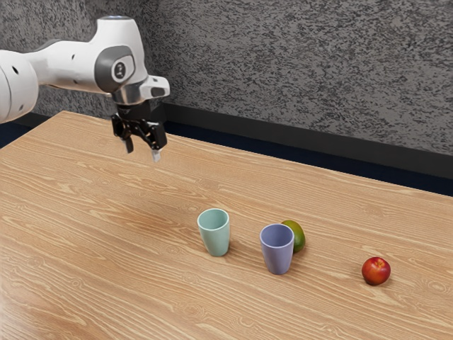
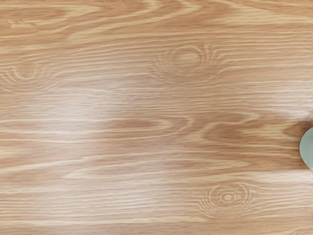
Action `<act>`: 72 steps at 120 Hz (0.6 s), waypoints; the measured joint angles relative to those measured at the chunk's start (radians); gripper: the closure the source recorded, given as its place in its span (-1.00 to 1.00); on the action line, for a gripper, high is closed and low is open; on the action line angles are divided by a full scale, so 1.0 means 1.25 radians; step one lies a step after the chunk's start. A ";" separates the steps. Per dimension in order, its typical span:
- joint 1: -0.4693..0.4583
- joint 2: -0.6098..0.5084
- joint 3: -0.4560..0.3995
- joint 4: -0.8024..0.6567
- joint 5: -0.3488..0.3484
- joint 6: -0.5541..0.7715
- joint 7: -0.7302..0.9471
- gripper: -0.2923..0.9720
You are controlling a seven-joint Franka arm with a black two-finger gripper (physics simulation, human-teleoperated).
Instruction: Place the left cup onto the right cup
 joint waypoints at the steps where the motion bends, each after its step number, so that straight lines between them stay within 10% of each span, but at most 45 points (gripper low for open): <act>1: -0.002 -0.001 0.000 -0.001 0.000 0.001 0.000 -0.50; 72: -0.127 -0.065 -0.002 -0.118 -0.003 0.075 -0.047 -0.50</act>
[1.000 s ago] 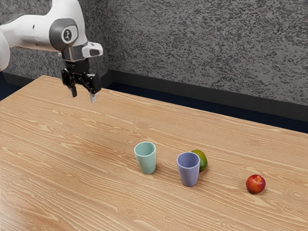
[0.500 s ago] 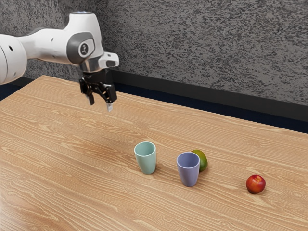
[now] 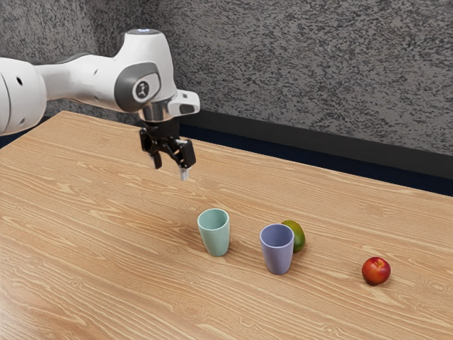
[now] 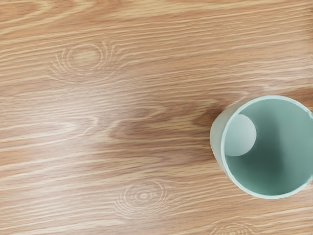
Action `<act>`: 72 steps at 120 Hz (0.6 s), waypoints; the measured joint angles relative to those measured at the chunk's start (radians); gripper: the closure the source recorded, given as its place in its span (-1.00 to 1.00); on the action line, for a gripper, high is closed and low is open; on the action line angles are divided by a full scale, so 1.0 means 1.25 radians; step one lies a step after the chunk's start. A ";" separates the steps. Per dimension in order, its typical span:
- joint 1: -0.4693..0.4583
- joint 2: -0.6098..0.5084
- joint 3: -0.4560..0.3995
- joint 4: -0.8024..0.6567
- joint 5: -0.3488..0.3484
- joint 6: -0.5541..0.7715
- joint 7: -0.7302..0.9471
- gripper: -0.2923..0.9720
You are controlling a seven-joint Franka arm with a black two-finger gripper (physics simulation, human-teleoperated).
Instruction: Place the left cup onto the right cup
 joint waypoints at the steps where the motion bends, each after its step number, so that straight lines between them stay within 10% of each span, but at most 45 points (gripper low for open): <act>1: -0.002 0.000 0.000 0.000 0.000 0.000 -0.001 -0.50; 72: -0.051 0.005 0.000 -0.097 0.000 0.067 -0.107 -0.50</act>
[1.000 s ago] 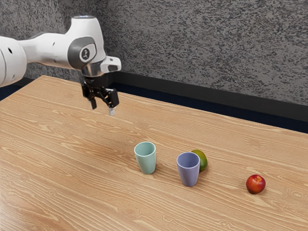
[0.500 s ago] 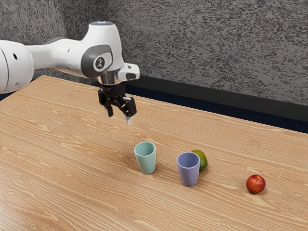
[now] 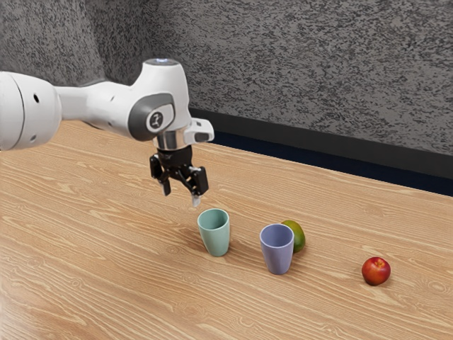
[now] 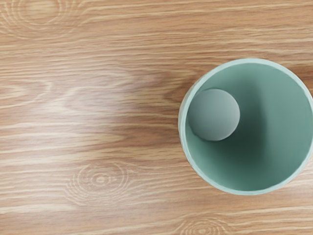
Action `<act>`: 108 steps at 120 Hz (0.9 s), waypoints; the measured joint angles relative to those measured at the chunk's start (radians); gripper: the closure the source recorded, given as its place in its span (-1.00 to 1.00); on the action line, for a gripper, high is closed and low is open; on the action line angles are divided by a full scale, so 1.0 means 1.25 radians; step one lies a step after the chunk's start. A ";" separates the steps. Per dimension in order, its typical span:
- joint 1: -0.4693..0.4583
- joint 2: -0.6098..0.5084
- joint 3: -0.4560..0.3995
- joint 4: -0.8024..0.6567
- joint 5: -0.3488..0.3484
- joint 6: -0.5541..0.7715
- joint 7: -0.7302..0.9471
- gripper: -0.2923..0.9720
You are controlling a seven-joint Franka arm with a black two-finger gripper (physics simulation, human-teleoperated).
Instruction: Place the left cup onto the right cup
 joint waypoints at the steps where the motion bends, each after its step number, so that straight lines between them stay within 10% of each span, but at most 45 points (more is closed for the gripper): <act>1: 0.000 0.002 0.000 0.000 0.000 0.001 -0.001 -0.50; 108: 0.002 0.145 -0.007 0.059 -0.028 0.053 -0.053 -0.49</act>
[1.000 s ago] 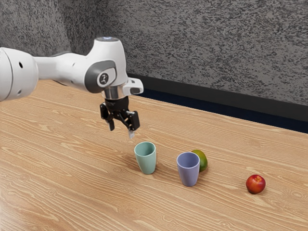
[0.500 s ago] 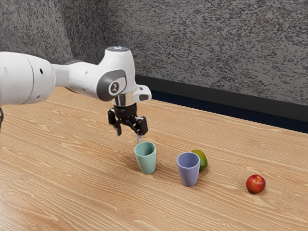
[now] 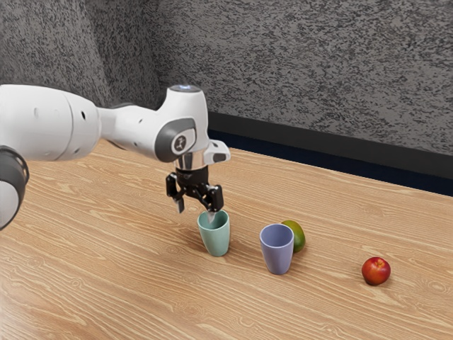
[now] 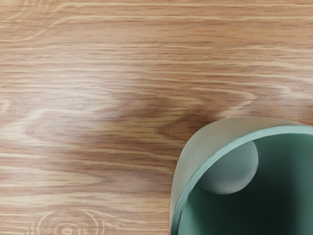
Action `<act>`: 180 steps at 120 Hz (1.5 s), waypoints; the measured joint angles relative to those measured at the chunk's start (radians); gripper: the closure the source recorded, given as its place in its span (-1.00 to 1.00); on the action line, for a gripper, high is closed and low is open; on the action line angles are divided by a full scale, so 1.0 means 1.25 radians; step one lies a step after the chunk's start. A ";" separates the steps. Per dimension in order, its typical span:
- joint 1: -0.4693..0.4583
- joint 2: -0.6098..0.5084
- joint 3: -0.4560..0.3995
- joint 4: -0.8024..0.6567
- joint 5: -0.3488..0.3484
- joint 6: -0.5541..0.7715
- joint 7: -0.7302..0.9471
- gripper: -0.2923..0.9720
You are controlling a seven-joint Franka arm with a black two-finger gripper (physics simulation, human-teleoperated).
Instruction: Place the left cup onto the right cup
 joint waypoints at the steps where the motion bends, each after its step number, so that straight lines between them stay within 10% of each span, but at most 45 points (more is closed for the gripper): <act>1: 0.000 0.001 0.000 0.000 0.000 0.000 0.000 -0.49; 46: 0.005 0.036 -0.001 0.006 -0.017 0.012 -0.007 -0.45; 180: -0.005 0.036 -0.003 0.024 -0.007 0.013 -0.014 0.67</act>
